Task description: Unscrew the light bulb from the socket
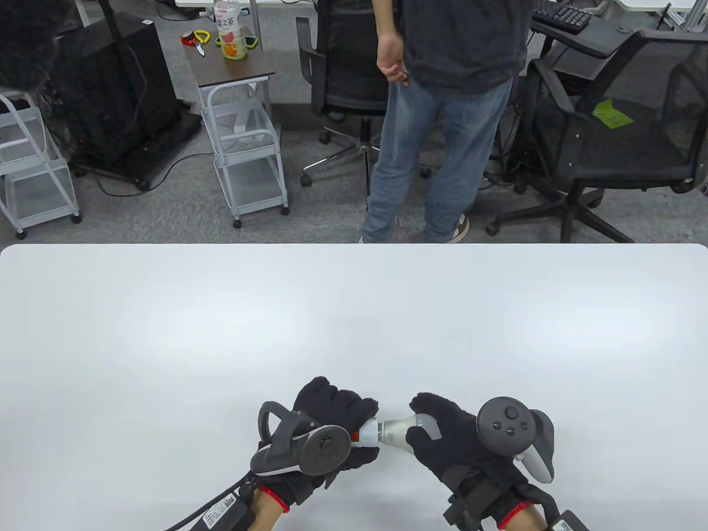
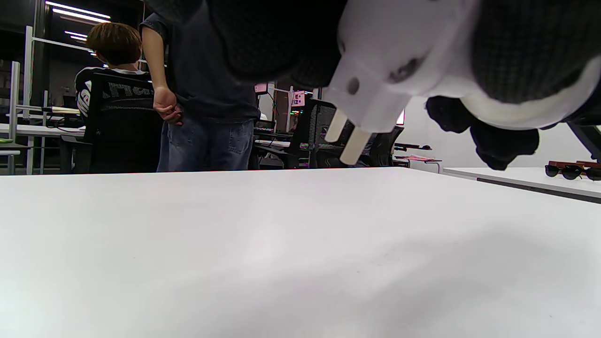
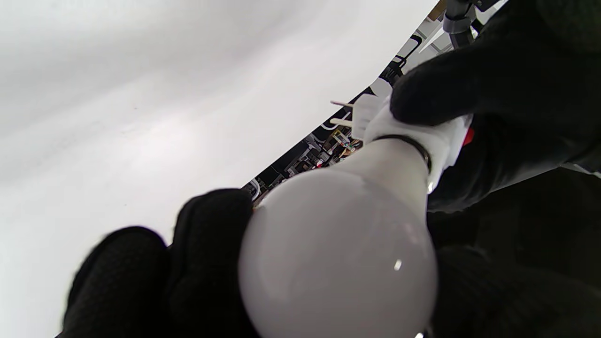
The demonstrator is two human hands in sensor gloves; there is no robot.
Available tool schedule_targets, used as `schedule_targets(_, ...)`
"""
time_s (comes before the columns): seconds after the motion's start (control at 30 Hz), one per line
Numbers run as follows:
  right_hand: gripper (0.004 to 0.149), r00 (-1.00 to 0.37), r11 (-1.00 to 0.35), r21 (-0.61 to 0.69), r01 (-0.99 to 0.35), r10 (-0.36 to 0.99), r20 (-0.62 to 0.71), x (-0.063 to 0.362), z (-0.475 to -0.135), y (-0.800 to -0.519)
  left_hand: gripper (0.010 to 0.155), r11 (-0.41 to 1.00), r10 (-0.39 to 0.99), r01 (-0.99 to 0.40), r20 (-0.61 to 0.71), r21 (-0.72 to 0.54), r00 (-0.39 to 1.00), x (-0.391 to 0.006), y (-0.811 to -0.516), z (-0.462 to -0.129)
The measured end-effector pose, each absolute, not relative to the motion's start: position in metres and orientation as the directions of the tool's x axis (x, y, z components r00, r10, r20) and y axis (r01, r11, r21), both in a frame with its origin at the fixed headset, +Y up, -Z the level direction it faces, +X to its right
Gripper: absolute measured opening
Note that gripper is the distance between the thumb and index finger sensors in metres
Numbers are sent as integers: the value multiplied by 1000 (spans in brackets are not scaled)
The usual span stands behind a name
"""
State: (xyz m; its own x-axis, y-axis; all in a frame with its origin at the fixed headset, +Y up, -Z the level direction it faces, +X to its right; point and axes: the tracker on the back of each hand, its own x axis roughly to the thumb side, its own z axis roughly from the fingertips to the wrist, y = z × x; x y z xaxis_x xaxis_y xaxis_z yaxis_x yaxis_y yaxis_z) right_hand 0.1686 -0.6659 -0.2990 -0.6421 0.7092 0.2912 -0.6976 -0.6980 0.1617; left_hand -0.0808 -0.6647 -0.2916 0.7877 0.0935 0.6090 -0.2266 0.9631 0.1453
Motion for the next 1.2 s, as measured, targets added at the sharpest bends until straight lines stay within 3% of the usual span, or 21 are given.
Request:
schedule_targets(0.47, 75, -670, -753, 121, -646, 637, 381, 163, -293, -663, 75, 963, 204, -269, 601, 19, 773, -88, -670, -300)
schedule_targets(0.6, 76, -648, -722, 160, -673, 679, 345, 166, -297, -670, 75, 971, 160, -235, 598, 48, 785, -88, -670, -300)
schedule_targets(0.87, 94, -646, -673, 201, -712, 739, 189, 178, -304, -683, 75, 973, 104, -206, 603, 102, 791, -84, -669, -296)
schedule_targets(1.2, 83, -662, -687, 211, -696, 727, 183, 176, -306, -682, 75, 974, 99, -202, 603, 104, 791, -82, -670, -296)
